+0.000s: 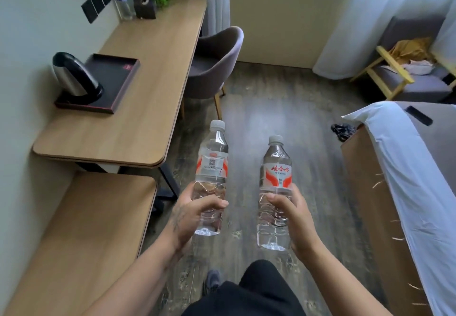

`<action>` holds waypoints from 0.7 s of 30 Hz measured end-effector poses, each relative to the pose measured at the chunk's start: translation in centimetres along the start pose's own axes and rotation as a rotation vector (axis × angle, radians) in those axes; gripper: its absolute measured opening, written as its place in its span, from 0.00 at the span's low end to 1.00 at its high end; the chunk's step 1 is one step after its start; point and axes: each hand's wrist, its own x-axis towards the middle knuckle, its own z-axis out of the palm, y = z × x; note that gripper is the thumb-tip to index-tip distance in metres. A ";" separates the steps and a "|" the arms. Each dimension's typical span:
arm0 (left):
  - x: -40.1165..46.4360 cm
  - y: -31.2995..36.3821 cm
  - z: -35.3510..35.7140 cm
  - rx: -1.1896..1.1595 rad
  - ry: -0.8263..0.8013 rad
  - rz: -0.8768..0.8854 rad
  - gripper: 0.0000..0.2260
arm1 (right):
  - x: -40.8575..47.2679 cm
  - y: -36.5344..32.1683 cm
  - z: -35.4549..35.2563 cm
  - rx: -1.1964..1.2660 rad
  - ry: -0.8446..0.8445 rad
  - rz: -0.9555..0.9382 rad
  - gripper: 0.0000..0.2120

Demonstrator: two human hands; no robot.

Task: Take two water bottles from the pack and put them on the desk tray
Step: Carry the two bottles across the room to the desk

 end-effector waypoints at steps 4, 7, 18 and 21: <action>7.1 4.5 1.1 -0.028 -0.011 0.005 0.27 | 8.1 -2.6 0.3 -0.002 0.017 -0.005 0.28; 13.0 7.3 2.2 -0.045 -0.011 -0.010 0.26 | 14.8 -4.1 0.1 -0.003 -0.008 -0.007 0.22; 33.5 19.2 7.3 -0.126 0.082 -0.015 0.27 | 40.6 -12.7 -0.8 0.007 -0.127 0.006 0.31; 37.6 22.4 8.1 -0.149 0.079 0.006 0.29 | 46.0 -15.0 -0.3 -0.006 -0.159 0.013 0.32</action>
